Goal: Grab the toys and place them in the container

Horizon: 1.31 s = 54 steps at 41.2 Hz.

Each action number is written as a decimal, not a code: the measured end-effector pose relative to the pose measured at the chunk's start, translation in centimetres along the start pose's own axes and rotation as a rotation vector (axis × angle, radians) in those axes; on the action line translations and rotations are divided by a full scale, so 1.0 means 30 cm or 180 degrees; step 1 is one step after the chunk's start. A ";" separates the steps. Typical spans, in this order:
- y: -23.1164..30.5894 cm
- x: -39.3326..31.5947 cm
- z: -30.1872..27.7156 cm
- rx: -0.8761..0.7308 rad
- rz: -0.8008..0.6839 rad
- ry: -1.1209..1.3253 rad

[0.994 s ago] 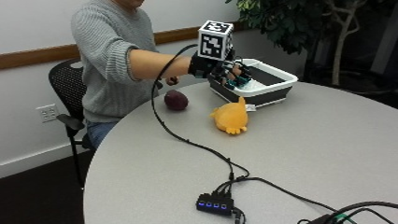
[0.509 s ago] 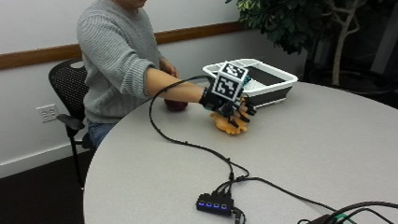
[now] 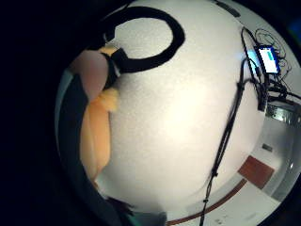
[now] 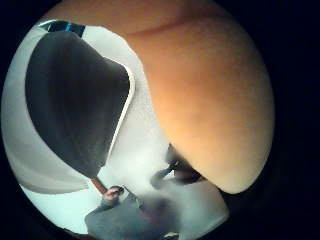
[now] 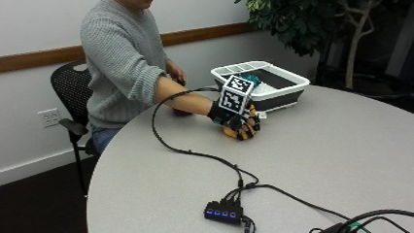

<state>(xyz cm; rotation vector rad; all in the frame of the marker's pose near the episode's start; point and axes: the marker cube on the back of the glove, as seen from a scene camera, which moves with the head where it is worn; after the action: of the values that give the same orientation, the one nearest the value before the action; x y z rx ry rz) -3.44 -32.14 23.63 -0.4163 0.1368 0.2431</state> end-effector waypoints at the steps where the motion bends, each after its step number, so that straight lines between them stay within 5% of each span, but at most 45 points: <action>1: 0.000 -0.001 0.000 0.0021 0.0004 0.0004; 12: -0.003 0.007 -0.090 0.0501 0.0005 -0.0046; 31: 0.055 0.127 -0.658 0.1016 0.0135 0.0137; 54: -0.075 -0.640 -0.519 0.0674 -0.0734 0.0383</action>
<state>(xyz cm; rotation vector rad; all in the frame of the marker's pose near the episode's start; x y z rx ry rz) -22.59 -44.53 13.87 -0.2330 0.2286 -0.0243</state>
